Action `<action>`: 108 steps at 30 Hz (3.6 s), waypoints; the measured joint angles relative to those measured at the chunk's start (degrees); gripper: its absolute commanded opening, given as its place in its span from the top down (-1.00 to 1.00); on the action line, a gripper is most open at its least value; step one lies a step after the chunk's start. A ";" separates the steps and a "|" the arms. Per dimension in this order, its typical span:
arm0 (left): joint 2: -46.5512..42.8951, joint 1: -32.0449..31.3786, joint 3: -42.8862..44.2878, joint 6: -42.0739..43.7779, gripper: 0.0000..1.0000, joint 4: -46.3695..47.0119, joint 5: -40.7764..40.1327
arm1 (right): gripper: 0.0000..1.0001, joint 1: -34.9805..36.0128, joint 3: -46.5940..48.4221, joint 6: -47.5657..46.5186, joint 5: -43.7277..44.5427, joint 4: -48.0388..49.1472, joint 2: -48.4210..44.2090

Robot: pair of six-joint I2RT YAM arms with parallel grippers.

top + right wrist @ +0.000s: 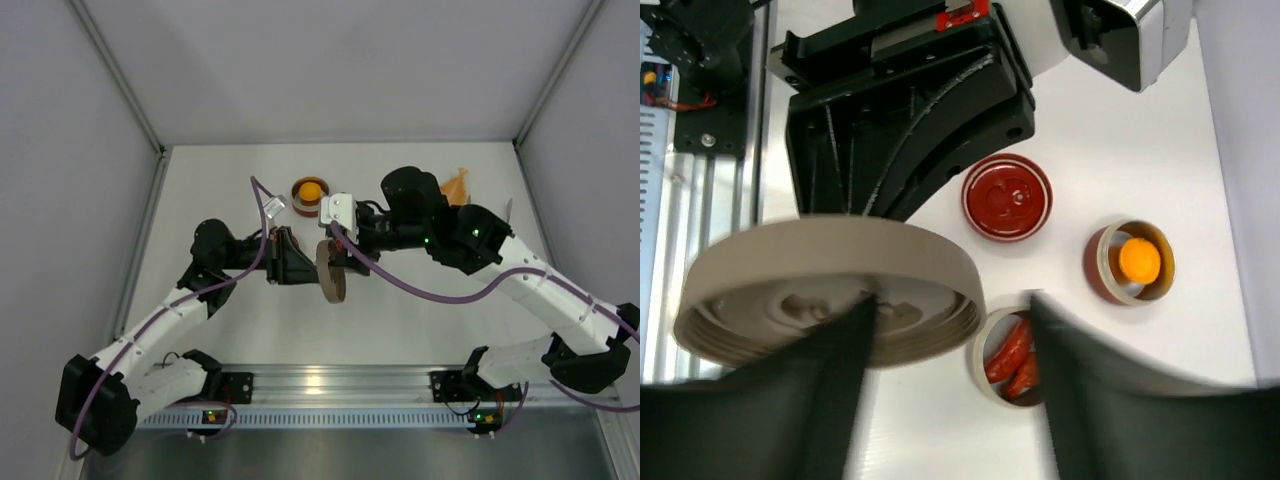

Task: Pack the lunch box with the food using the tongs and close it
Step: Close the box lid on the packing box.

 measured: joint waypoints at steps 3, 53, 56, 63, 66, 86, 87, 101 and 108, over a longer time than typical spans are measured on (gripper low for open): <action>0.98 0.37 5.77 7.63 1.00 -12.31 -0.50 | -0.99 -0.76 -0.79 1.46 1.14 0.35 -0.98; 74.99 -17.66 97.90 76.37 1.00 -112.37 -63.93 | -0.99 -69.79 -24.76 11.82 -19.78 -4.63 -17.66; 75.19 -17.64 97.90 76.37 1.00 -112.34 -64.28 | -0.99 -69.79 -24.76 11.58 -19.98 -4.66 -17.66; 75.60 -17.68 97.94 76.35 1.00 -112.39 -67.82 | -0.99 -69.79 -25.44 10.95 -20.57 -4.74 -17.64; 75.60 -17.73 97.92 76.39 1.00 -112.37 -69.57 | -0.99 -69.79 -25.55 10.91 -20.90 -4.92 -17.66; 74.20 -19.98 96.32 77.66 0.95 -112.63 -75.10 | -0.99 -69.79 -27.23 9.84 -21.07 -5.16 -17.77; 74.20 -20.13 96.32 77.66 0.92 -112.65 -75.10 | -0.99 -69.79 -27.39 9.75 -21.07 -5.20 -17.79; 75.78 -20.61 96.32 77.88 0.90 -112.72 -76.28 | -0.99 -69.90 -29.00 8.72 -21.07 -5.64 -18.21; 75.76 -20.90 96.32 77.88 0.93 -112.83 -80.70 | -0.99 -70.27 -29.27 8.39 -21.24 -5.70 -18.27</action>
